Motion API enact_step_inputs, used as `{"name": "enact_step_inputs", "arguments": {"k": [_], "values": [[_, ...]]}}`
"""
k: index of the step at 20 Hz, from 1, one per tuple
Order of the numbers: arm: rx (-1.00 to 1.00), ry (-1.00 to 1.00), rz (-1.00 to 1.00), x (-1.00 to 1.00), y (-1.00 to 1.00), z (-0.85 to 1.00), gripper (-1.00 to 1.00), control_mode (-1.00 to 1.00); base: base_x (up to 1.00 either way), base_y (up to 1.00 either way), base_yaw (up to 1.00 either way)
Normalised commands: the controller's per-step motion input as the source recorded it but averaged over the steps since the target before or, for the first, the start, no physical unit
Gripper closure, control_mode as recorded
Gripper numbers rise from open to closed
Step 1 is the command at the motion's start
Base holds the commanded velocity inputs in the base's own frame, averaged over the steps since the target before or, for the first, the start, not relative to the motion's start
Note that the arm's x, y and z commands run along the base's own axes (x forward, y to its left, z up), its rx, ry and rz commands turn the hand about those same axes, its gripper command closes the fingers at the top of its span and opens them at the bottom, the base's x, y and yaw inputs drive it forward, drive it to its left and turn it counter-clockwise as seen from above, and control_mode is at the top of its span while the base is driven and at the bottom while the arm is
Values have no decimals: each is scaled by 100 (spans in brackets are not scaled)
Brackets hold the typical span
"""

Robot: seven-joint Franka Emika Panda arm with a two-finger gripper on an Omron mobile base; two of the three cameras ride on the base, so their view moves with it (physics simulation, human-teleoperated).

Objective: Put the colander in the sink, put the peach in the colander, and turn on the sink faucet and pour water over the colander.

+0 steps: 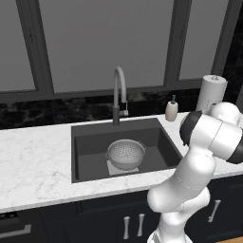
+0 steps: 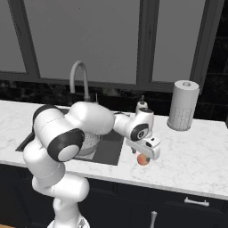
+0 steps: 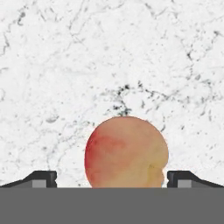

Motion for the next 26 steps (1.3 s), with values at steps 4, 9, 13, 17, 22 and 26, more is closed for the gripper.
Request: {"name": "enact_step_inputs", "arguments": {"k": [4, 9, 13, 17, 22, 26], "values": [[0, 0, -1, 0, 9, -47, -100, -100, 0, 0, 0], [0, 0, -2, -1, 0, -63, -100, -100, 0, 0, 0], [0, 0, -3, -1, 0, -65, -100, -100, 0, 0, 0], [0, 0, -3, -1, 7, -59, 100, -100, 0, 0, 0], [1, 1, -5, -50, 23, -37, 100, -100, 0, 0, 0], [3, 1, -3, -100, 33, -4, 100, -100, 0, 0, 0]]}}
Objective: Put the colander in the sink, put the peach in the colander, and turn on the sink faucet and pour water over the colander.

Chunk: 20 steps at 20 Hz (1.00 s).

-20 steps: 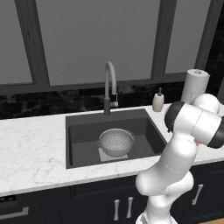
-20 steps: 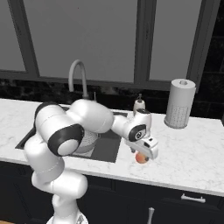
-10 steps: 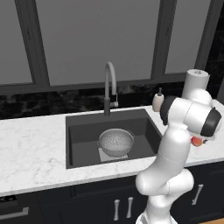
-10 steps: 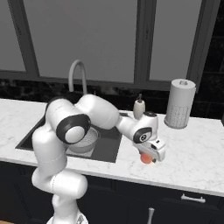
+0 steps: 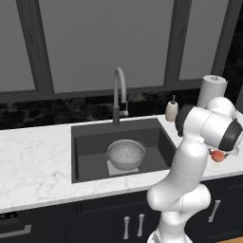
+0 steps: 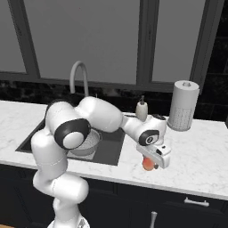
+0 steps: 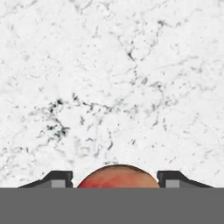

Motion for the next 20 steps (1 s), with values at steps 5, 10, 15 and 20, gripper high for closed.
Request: {"name": "enact_step_inputs", "arguments": {"k": [5, 10, 15, 20], "values": [[5, -19, -2, -83, 32, 67, 100, -100, 0, 0, 0], [1, -62, -3, -47, 91, 100, 100, -100, 0, 0, 0], [0, -51, -4, -6, 100, 90, 100, -100, 0, 0, 0], [4, -14, 2, 39, 99, 62, 100, -100, 0, 0, 0]]}}
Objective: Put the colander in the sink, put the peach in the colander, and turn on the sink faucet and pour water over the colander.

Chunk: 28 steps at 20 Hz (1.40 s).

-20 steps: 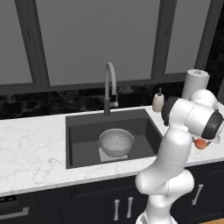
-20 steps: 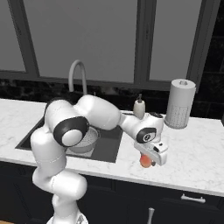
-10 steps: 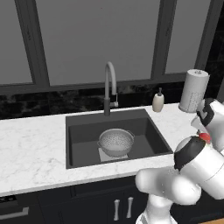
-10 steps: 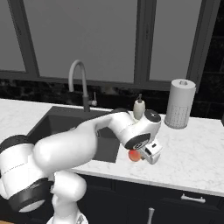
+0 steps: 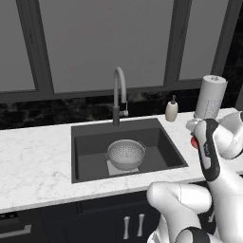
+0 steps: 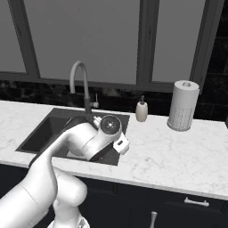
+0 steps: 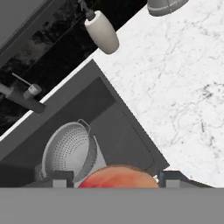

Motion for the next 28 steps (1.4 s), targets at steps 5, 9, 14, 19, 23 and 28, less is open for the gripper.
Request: {"name": "enact_step_inputs", "arguments": {"k": [5, 9, 14, 19, 23, 28], "values": [[21, 31, 37, 96, 42, 51, 100, -100, 0, 0, 0], [25, 23, 54, 100, 13, 11, 100, -100, 0, 0, 0], [17, 8, 41, 87, 28, -8, 100, -100, 0, 0, 0], [0, 0, 19, 51, 81, -52, 100, -100, 0, 0, 0], [-3, 0, 12, 24, 94, -76, 100, -100, 0, 0, 0], [0, 0, 14, 26, 61, -77, 100, -100, 0, 0, 0]]}}
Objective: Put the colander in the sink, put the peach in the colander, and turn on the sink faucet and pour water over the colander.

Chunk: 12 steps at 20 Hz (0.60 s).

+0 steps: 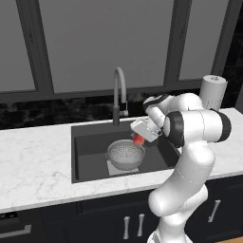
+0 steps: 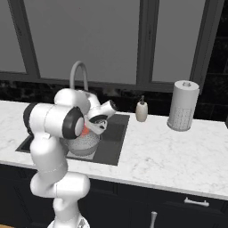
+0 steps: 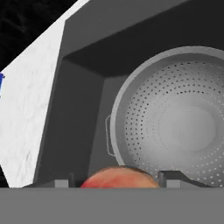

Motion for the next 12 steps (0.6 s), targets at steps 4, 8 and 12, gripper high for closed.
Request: {"name": "enact_step_inputs", "arguments": {"k": [4, 8, 12], "values": [[0, 0, 19, 17, 3, -82, 100, -100, 0, 0, 0], [0, 0, 20, 3, 0, -80, 100, -100, 0, 0, 0], [0, 0, 17, 7, 3, -52, 100, -100, 0, 0, 0]]}}
